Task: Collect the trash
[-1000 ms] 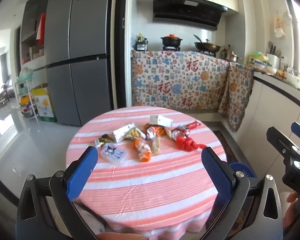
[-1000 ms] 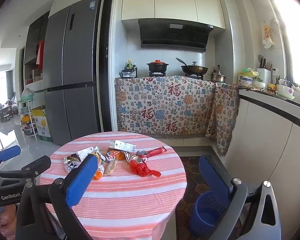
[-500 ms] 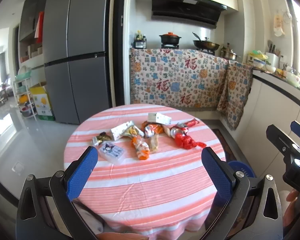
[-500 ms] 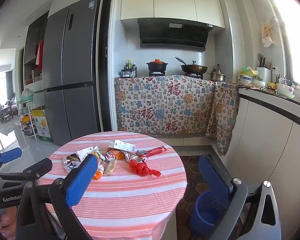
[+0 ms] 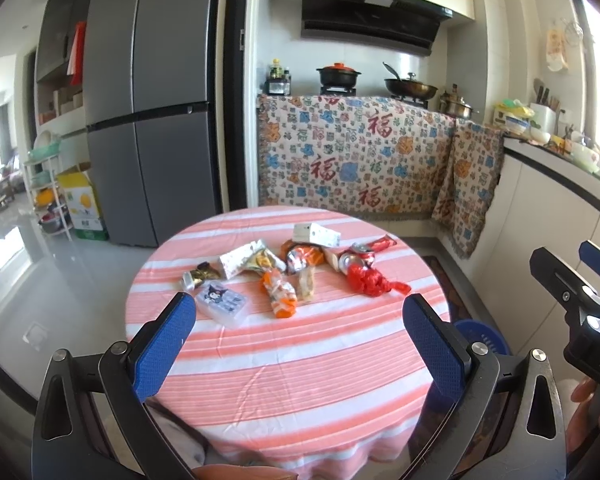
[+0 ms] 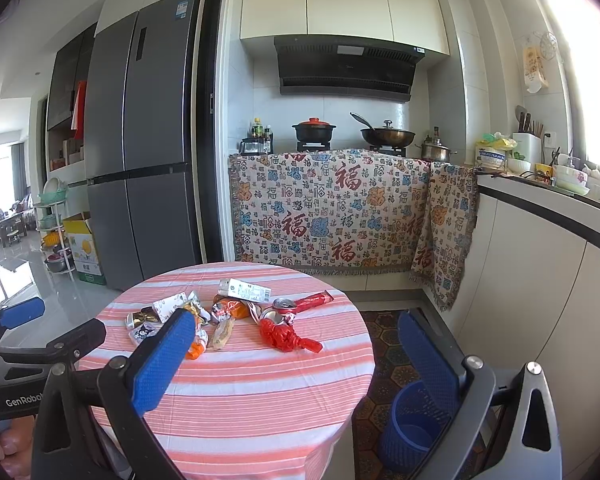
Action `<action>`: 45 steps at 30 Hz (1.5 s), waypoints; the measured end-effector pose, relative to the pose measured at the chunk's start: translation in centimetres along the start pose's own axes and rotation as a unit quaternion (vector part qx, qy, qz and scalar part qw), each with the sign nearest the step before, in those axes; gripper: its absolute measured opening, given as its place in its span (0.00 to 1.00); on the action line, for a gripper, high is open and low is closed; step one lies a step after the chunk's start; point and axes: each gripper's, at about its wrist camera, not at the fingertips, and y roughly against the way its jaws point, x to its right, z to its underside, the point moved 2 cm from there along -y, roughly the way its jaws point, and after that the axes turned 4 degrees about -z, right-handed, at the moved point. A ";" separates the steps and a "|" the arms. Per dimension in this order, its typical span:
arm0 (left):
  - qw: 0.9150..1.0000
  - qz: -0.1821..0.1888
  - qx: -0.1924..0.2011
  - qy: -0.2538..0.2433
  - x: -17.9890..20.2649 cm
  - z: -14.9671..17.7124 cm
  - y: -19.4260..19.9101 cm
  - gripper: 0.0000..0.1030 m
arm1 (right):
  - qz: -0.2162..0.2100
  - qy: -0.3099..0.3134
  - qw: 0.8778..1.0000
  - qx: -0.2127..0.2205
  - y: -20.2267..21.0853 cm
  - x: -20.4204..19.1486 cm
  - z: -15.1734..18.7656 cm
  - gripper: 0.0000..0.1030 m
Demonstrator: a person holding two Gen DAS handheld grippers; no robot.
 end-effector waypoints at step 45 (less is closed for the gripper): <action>1.000 0.000 -0.003 0.000 0.1 -0.3 0.1 1.00 | 0.002 -0.002 1.000 0.000 -0.2 0.3 0.1 1.00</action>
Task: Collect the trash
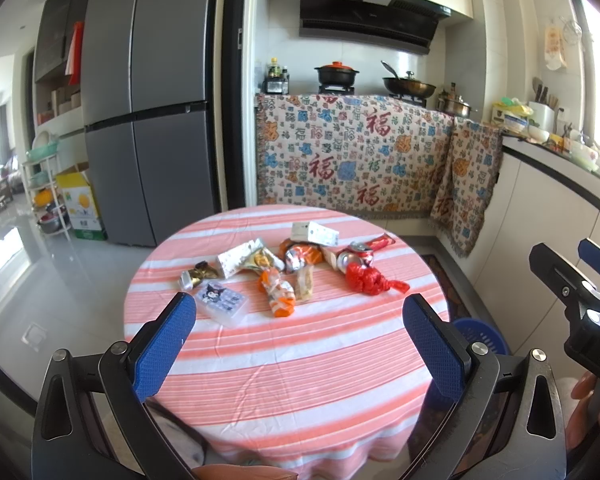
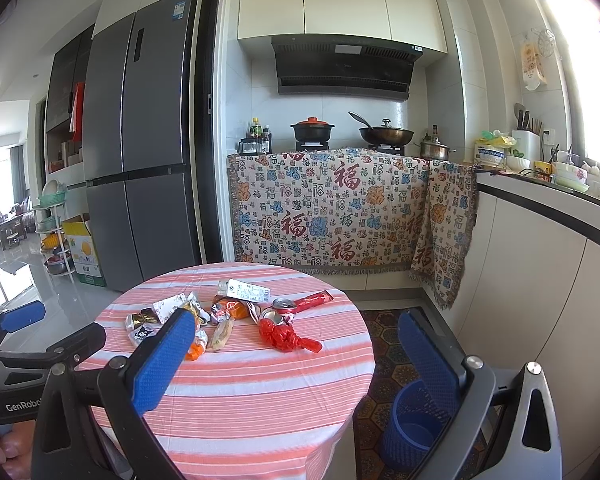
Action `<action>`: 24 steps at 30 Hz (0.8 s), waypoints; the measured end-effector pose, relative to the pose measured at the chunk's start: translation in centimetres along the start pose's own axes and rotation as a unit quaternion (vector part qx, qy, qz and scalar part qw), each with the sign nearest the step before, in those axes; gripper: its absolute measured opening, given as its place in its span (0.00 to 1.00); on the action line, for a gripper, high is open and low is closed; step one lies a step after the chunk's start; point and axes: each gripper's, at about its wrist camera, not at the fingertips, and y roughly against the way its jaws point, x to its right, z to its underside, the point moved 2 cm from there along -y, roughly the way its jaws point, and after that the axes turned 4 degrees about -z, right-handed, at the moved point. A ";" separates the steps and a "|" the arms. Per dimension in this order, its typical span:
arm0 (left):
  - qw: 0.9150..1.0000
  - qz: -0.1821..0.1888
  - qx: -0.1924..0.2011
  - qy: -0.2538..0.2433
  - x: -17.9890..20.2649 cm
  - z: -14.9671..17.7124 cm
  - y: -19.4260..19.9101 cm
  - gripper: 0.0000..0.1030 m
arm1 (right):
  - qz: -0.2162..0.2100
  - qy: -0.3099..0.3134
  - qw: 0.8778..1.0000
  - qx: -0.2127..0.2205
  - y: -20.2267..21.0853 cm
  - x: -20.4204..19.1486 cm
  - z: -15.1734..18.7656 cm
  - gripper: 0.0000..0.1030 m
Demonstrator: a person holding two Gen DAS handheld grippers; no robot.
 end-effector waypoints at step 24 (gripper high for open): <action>1.000 -0.003 -0.008 -0.002 0.2 0.6 -0.8 1.00 | 0.000 -0.001 1.000 -0.004 -0.5 0.0 0.6 1.00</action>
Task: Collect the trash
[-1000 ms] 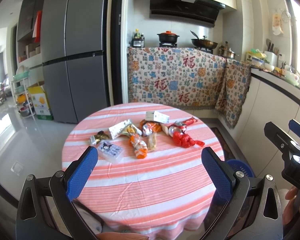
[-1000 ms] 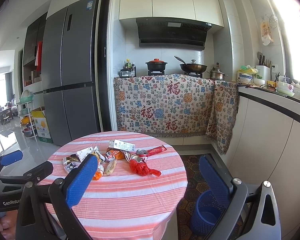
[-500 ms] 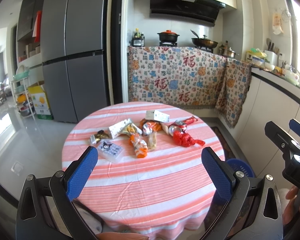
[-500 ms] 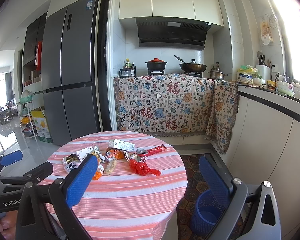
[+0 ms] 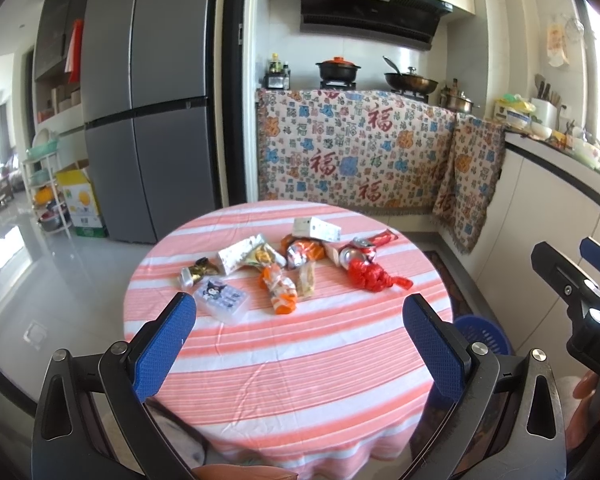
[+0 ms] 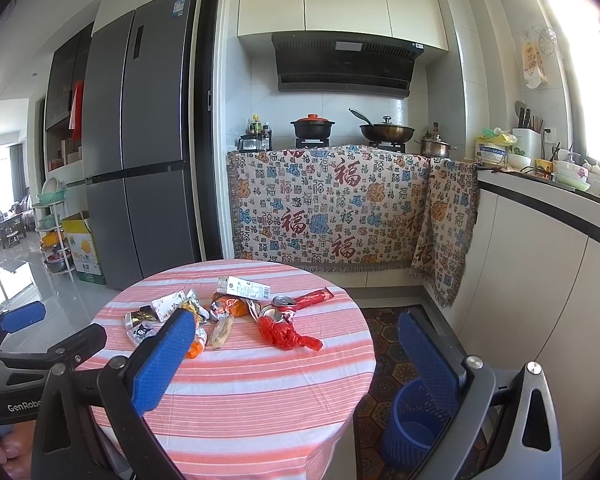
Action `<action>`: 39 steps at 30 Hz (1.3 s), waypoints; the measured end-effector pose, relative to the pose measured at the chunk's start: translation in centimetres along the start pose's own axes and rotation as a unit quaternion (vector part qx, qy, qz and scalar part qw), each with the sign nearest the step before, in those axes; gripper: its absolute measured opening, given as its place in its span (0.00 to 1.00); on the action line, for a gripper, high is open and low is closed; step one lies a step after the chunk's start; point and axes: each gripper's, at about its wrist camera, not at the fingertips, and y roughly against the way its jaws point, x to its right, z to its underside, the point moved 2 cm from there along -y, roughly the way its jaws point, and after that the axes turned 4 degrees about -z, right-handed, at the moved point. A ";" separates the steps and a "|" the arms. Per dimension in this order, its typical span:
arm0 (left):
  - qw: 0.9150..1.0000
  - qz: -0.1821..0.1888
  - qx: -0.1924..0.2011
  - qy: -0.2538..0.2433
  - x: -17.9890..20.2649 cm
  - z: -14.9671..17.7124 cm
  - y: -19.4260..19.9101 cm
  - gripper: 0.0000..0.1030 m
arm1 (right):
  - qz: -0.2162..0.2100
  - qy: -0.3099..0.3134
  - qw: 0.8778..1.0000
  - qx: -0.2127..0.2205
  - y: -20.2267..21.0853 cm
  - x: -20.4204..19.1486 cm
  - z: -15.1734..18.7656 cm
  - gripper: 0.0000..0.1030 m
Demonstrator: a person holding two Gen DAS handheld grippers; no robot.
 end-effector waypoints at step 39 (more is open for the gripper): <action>0.984 -0.059 -0.142 0.095 -9.6 7.0 -15.8 1.00 | 0.002 -0.022 0.994 -0.107 -10.8 1.3 6.4 1.00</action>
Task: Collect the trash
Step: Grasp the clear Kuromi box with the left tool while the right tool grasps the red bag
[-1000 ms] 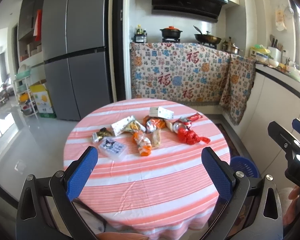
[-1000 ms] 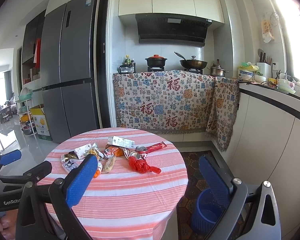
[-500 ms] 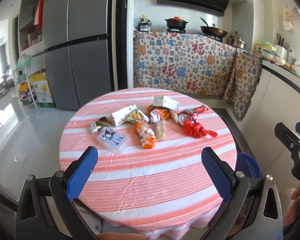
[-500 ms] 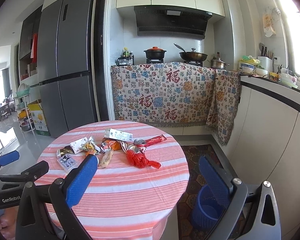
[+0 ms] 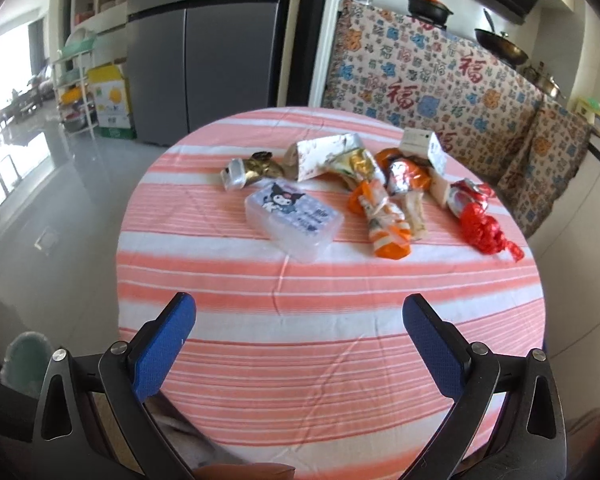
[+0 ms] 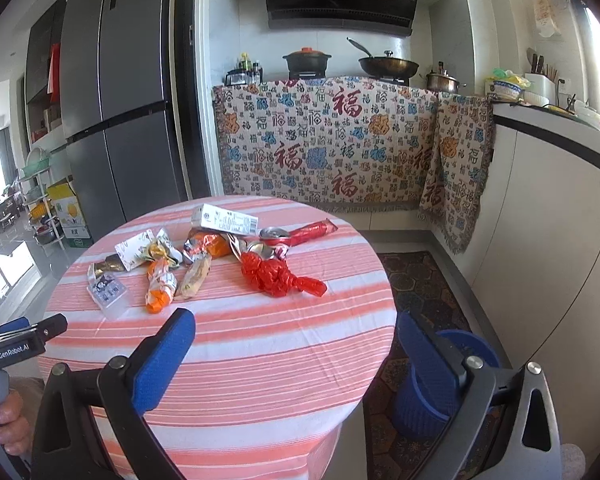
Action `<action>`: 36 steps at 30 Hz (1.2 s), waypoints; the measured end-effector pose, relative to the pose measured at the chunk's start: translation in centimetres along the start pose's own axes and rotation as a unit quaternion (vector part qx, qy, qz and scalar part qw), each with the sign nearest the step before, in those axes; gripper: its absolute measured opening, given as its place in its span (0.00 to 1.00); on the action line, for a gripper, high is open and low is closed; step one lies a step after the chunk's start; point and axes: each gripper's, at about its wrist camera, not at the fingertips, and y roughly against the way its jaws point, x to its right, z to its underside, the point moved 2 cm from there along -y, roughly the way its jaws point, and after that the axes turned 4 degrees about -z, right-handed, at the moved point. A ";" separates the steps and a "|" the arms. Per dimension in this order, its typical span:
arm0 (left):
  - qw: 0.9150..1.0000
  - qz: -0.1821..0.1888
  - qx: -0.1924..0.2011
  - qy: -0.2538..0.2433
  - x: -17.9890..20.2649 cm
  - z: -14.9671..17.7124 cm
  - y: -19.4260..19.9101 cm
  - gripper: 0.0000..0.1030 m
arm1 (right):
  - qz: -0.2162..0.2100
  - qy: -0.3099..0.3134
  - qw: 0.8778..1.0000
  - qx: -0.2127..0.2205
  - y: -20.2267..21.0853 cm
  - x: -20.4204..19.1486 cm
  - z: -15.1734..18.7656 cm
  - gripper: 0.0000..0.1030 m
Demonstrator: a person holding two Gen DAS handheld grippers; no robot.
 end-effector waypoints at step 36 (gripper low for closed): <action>0.989 -0.056 -0.128 -0.046 -0.2 -5.8 -14.6 1.00 | -0.059 0.084 0.988 -0.115 -18.0 3.4 -0.9 1.00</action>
